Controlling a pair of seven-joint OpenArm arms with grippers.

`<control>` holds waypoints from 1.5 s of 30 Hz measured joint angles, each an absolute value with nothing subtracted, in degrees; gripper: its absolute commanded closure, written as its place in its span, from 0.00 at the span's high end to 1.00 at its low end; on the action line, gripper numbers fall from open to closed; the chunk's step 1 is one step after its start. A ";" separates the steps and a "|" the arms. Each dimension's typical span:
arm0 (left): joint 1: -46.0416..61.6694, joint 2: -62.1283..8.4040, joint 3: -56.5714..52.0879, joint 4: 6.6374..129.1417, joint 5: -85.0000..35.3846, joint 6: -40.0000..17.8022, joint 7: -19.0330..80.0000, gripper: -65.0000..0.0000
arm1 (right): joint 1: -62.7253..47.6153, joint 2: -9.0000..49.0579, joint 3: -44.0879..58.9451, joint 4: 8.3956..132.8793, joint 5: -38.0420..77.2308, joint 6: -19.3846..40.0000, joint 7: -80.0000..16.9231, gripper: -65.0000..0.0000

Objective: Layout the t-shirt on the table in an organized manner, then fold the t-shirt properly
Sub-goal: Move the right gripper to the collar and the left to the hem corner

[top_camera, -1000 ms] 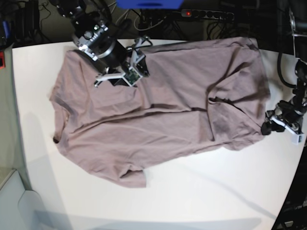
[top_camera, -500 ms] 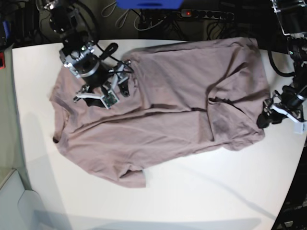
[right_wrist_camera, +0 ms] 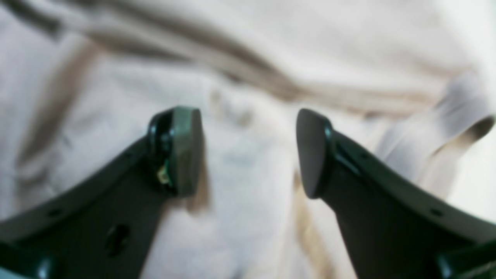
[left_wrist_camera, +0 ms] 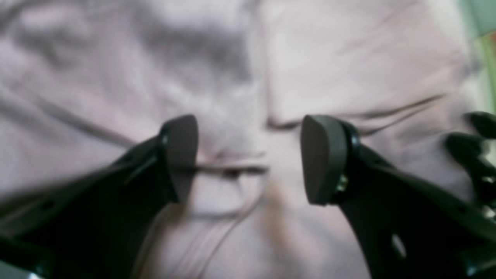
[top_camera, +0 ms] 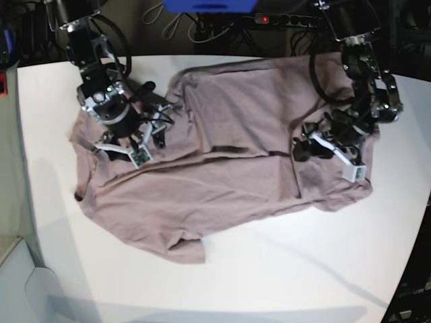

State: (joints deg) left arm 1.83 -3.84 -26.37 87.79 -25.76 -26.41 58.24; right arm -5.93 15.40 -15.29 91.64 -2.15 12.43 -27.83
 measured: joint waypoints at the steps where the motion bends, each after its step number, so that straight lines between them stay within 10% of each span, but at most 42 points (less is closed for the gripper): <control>1: 1.52 -3.46 -25.87 87.20 -23.18 -26.59 58.50 0.63 | -6.02 15.40 -15.27 91.18 -2.13 12.43 -27.70 0.59; 11: -1.34 -6.48 -25.39 81.17 -17.30 -27.05 53.76 0.63 | -5.23 15.38 -15.18 85.41 -1.17 12.23 -23.22 0.56; 19: -4.75 -10.96 -25.43 71.37 -18.74 -27.64 44.93 0.63 | -4.80 15.09 -15.20 86.19 -1.26 15.92 -24.97 0.00; 45: -11.35 -13.89 -25.36 69.63 -17.15 -27.00 46.50 0.63 | -31.99 15.09 -4.08 110.89 -2.37 16.69 -27.38 0.10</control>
